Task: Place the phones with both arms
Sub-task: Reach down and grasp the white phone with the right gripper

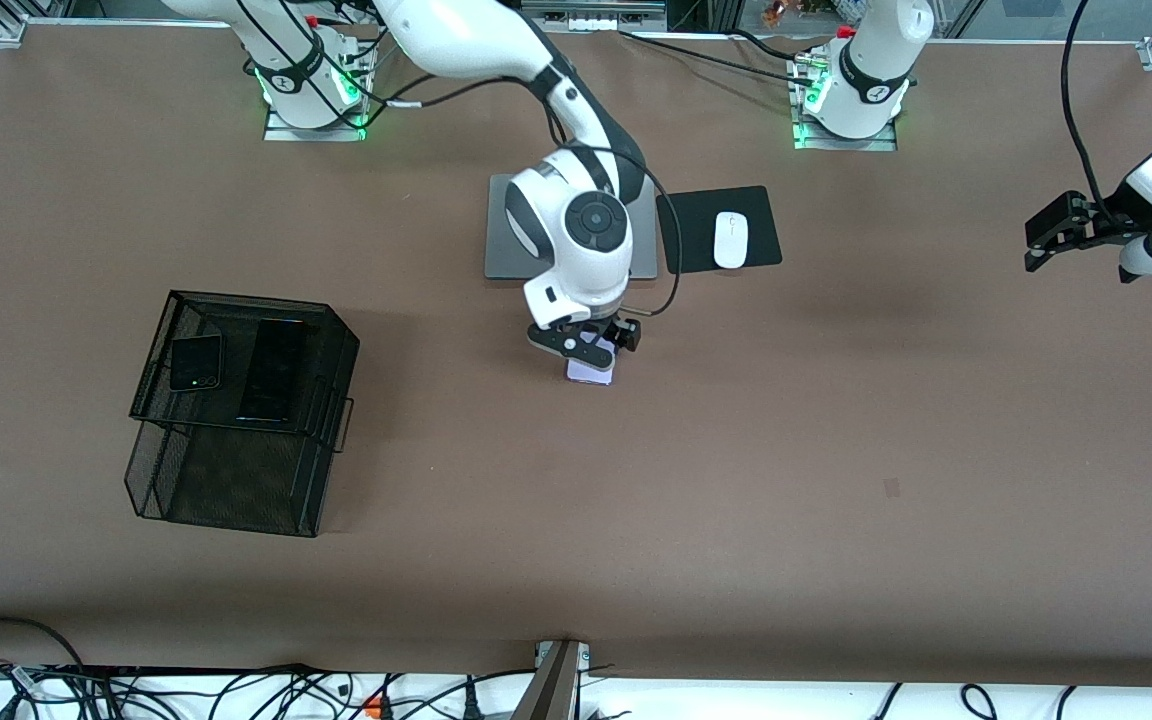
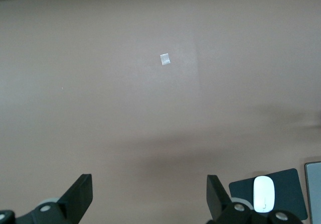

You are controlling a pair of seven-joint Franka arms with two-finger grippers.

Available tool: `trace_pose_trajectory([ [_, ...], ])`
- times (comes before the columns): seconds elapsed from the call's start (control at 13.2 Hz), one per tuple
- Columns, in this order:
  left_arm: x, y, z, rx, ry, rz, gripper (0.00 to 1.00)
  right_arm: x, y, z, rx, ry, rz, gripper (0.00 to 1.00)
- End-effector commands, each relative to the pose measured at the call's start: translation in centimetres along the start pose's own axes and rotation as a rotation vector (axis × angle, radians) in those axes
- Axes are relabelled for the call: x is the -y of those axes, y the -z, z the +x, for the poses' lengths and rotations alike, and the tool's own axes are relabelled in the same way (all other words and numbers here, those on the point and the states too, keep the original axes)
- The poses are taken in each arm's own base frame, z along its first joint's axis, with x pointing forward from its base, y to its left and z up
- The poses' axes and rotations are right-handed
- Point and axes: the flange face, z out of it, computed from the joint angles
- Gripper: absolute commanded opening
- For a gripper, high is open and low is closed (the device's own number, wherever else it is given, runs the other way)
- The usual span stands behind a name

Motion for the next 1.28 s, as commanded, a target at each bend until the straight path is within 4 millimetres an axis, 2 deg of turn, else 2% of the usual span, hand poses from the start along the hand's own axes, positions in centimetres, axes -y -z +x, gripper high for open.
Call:
trace_pose_trajectory([
  [0.0,-0.8,0.7,-0.1,0.005,0.024,-0.015,1.0,0.4,-1.7,0.2,-0.014,0.0,-0.001,1.0],
  [0.3,-0.6,0.9,-0.2,0.01,0.021,-0.014,1.0,0.4,-4.2,0.4,-0.047,0.017,0.014,1.0],
  [0.91,-0.4,1.0,-0.3,0.025,0.02,-0.016,1.0,0.4,-5.6,0.1,-0.056,0.064,0.018,0.99],
  [0.98,-0.4,1.1,-0.3,0.024,0.02,-0.014,1.0,0.3,-5.5,0.2,-0.056,0.066,0.019,0.91],
  [1.06,-0.4,1.3,-0.3,0.019,0.019,-0.014,1.0,0.5,-5.2,0.1,-0.057,0.074,0.022,0.64],
  [1.13,-0.3,1.3,-0.3,0.021,0.02,-0.014,1.0,0.5,-4.8,0.2,-0.056,0.088,0.021,0.32],
  [1.21,-0.4,1.3,-0.3,0.02,0.02,-0.016,1.0,0.6,-3.7,0.4,-0.057,0.094,0.025,0.22],
])
